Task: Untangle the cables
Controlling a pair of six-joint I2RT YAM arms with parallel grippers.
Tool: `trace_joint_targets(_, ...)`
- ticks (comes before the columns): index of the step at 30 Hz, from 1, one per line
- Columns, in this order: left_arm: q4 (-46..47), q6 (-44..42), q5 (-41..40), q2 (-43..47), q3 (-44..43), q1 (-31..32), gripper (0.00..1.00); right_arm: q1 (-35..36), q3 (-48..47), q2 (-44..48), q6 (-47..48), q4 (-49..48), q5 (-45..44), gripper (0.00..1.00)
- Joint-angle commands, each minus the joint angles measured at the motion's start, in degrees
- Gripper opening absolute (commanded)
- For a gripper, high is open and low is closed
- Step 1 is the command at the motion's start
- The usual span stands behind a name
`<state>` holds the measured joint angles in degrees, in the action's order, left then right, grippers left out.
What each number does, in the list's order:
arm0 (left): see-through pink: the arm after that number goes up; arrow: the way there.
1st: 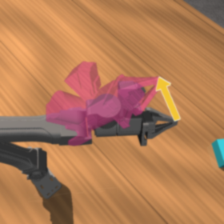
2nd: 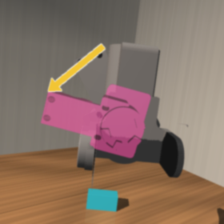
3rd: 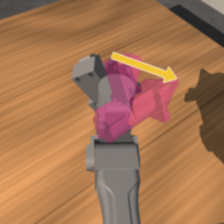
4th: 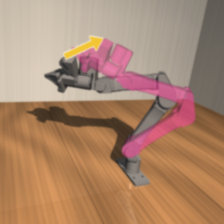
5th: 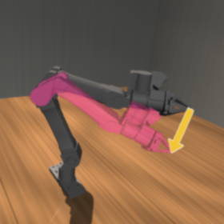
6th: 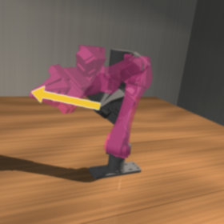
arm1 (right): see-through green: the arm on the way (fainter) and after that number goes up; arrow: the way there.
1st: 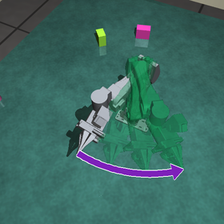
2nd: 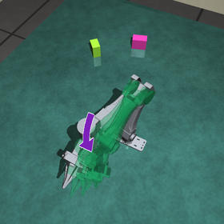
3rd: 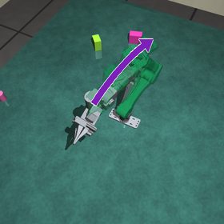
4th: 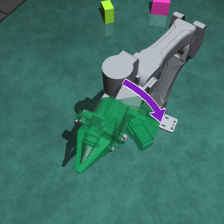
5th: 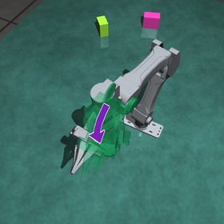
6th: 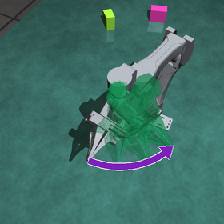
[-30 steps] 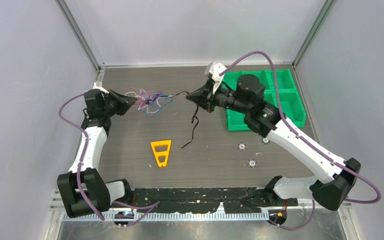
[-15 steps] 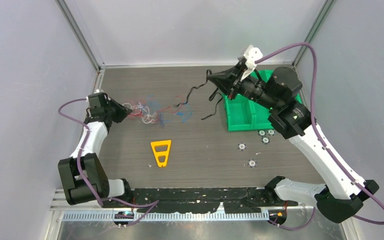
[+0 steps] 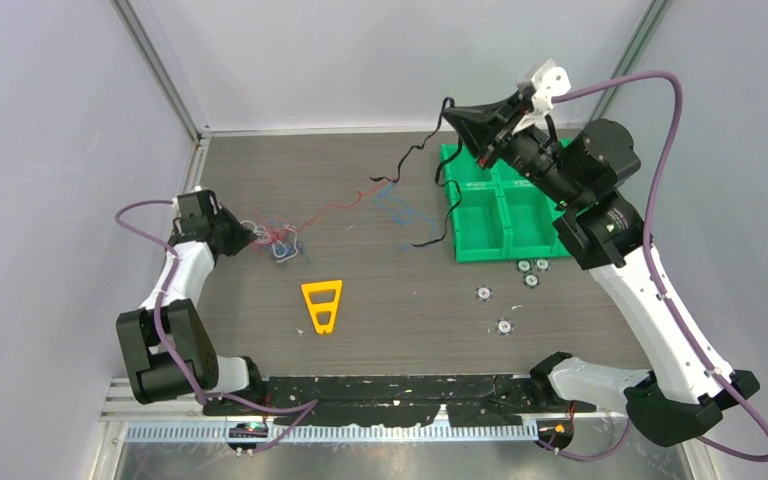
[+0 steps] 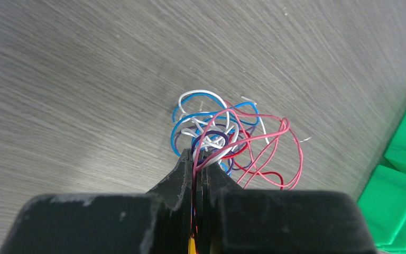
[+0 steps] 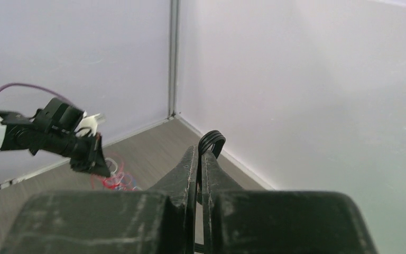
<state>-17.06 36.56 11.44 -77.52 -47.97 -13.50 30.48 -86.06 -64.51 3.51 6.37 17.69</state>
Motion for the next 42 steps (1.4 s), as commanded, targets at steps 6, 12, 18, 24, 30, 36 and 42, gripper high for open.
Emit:
trace_joint_targets(6, -2.1, -5.8, -4.5, -0.6, -1.4, -2.1, 0.00, -5.0, -7.5, -2.5, -1.7, -6.0, -0.4, 0.05)
trace_joint_targets(12, 2.8, -11.2, 14.2, 0.2, -3.8, -2.2, 0.38, -5.0, -3.4, -3.8, -6.2, -4.4, 9.3, 0.05)
trace_joint_targets(18, 6.5, -22.7, 31.6, 7.0, -5.5, -0.7, 0.86, -1.8, 1.6, -7.2, -12.0, -4.0, 18.7, 0.05)
trace_joint_targets(24, 7.5, -35.6, 43.7, 12.5, -7.5, 1.7, 1.00, 0.0, -0.2, -10.1, -11.8, -3.7, 22.0, 0.05)
trace_joint_targets(30, 8.9, -41.7, 41.4, 16.9, -8.7, 18.9, 1.00, 2.1, -1.5, -10.8, -10.9, -3.2, 24.4, 0.06)
trace_joint_targets(36, 20.3, -31.5, 34.8, 14.7, -6.8, 31.6, 1.00, 6.1, -4.1, -12.4, -10.4, -3.7, 24.3, 0.05)
trace_joint_targets(42, 24.8, -31.8, 24.3, 9.2, -6.4, 36.6, 0.81, 7.8, -6.6, -13.4, -12.9, -5.8, 23.9, 0.05)
